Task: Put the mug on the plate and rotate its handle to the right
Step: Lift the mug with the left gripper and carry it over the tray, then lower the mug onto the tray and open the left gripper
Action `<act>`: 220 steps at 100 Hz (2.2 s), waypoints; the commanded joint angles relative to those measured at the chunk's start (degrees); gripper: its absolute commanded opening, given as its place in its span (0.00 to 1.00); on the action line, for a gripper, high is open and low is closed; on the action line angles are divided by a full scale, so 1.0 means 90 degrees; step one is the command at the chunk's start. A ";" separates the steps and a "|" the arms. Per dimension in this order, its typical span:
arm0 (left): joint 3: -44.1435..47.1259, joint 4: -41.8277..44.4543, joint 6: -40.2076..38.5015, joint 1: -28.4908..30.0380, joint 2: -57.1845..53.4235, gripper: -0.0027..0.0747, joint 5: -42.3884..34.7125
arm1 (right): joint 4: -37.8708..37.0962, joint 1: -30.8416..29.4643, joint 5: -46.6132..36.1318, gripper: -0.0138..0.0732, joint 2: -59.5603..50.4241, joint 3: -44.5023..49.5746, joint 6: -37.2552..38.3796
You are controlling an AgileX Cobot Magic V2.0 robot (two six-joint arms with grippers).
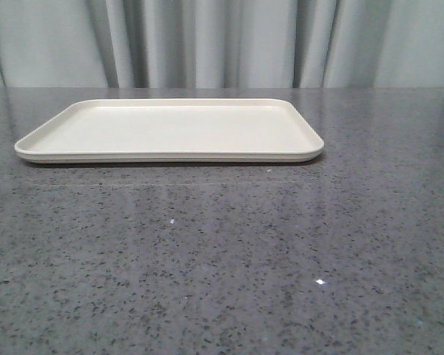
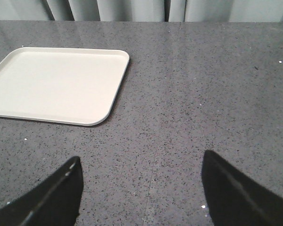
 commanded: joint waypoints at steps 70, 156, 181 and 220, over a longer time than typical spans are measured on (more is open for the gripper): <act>-0.2500 -0.1384 -0.0026 -0.0614 0.0924 0.01 -0.0450 | 0.0054 0.0007 -0.0602 0.77 0.0112 -0.0203 -0.0039; -0.4434 -0.1358 -0.0280 -0.2316 0.3989 0.01 -0.1210 | 0.0054 0.0007 -0.0656 0.77 0.0112 -0.0203 -0.0039; -0.4434 -0.1312 -0.0381 -0.2394 0.4185 0.01 -0.1252 | 0.0054 0.0007 -0.0662 0.77 0.0112 -0.0185 -0.0039; -0.4434 -0.1183 -0.0393 -0.2394 0.4185 0.01 -0.1404 | 0.0054 0.0007 -0.0779 0.77 0.0112 -0.0184 -0.0039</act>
